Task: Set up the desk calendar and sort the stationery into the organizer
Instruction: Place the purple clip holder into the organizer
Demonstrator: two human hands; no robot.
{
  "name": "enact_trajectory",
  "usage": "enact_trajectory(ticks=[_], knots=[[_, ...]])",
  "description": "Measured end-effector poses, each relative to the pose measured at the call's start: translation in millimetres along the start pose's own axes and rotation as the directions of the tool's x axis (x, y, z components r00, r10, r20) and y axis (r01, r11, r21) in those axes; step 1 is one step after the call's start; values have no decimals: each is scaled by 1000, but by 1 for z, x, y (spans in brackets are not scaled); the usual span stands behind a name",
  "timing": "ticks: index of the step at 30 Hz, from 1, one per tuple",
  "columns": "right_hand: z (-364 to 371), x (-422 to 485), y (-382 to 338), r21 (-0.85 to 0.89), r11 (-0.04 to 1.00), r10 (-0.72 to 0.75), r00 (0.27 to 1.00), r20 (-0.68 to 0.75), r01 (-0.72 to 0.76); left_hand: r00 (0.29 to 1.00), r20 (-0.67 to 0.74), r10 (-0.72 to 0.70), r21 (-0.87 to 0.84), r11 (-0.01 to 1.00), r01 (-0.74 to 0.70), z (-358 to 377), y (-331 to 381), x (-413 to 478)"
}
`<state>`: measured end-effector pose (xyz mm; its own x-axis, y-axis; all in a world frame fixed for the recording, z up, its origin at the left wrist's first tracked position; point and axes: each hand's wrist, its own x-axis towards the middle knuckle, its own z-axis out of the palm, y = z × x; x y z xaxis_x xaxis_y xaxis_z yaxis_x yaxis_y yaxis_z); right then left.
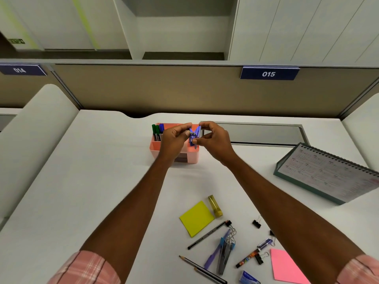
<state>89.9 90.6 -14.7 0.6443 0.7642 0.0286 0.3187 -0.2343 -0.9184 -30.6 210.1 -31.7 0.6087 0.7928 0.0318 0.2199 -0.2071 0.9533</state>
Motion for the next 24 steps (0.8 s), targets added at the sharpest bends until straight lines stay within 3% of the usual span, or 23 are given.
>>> enact_trajectory(ticks=[4, 10, 17, 24], knots=[[9, 5, 10, -28, 1000, -2, 1000, 12, 2, 1000, 19, -17, 13, 1000, 17, -1, -8, 4], [17, 9, 27, -123, 992, 12, 999, 43, -7, 995, 88, 40, 195, 979, -56, -1, -20, 7], [27, 15, 44, -213, 977, 22, 998, 60, -9, 964, 247, 98, 471, 857, -208, 1, -40, 16], [32, 17, 58, -308, 951, -20, 999, 37, 31, 957, 275, 92, 621, 743, -250, 9, -40, 20]])
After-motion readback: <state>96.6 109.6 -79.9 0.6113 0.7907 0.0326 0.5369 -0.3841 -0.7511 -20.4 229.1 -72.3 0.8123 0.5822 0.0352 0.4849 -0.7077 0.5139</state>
